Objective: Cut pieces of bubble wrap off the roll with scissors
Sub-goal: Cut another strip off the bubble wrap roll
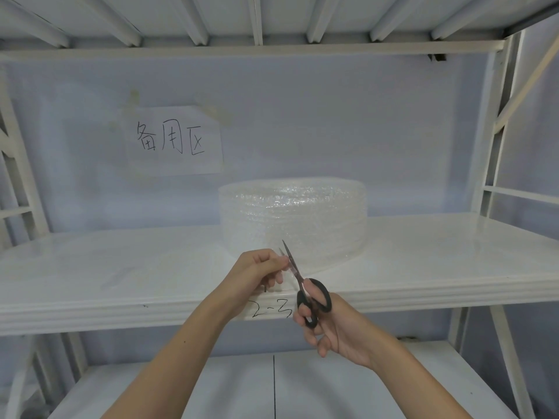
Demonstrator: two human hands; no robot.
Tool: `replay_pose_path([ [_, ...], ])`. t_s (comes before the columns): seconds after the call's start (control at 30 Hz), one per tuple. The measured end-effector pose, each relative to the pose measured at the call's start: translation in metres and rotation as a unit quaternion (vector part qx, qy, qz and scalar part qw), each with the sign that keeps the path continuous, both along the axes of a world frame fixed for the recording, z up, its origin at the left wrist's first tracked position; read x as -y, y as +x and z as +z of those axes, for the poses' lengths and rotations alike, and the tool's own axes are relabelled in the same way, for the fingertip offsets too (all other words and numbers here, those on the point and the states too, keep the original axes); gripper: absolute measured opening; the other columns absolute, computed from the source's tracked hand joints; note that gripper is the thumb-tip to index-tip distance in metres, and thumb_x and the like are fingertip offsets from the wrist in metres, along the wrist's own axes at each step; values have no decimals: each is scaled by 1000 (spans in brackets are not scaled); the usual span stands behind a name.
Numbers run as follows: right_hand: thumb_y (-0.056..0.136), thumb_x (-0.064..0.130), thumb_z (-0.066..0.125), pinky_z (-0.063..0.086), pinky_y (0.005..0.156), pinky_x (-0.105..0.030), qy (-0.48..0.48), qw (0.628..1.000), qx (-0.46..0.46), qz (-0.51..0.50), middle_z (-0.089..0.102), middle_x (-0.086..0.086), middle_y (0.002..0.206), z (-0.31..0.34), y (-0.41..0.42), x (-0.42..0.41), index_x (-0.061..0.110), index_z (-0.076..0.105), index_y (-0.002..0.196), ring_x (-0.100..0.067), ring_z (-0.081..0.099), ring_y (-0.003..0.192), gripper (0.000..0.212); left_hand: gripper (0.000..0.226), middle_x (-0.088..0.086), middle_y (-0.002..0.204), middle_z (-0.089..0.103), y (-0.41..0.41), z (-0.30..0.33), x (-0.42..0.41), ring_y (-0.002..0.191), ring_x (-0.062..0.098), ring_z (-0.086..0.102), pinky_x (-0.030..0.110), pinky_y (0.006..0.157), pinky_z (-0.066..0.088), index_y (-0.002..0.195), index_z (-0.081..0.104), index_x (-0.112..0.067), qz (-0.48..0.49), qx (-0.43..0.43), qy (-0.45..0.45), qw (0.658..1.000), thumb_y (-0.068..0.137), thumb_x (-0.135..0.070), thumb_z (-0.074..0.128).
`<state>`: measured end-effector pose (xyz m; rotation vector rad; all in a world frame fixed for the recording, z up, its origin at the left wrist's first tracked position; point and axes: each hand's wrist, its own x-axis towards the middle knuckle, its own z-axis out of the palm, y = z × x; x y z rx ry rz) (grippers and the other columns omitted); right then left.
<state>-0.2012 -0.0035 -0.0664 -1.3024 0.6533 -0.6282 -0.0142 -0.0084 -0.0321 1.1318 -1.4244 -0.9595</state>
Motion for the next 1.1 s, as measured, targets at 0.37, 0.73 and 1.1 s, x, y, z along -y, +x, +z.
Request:
replay_pose_path([
  [0.37,74,70,52,27,32,-17,26,999,-9,-34,54,5,71,6,13,3,20,49,67,-10,43,38,50,30,4,61,61,1,-2,2,51,12,48,18,48,37,72,69,-10,4,-21,-24,999,97,-20,56],
  [0.73,71,63,59,27,32,-16,-9,999,5,-41,51,4,69,2,14,3,18,46,71,-7,38,37,47,26,-1,56,59,2,-4,3,51,9,48,16,51,38,68,67,-12,2,16,-17,1000,92,-15,60],
  [1.1,71,60,64,28,31,-15,-40,998,5,-56,52,3,68,-3,14,2,16,47,70,-7,39,36,47,24,-1,61,54,0,-6,5,51,15,46,30,54,36,72,63,-14,42,-15,-36,998,90,-30,62],
])
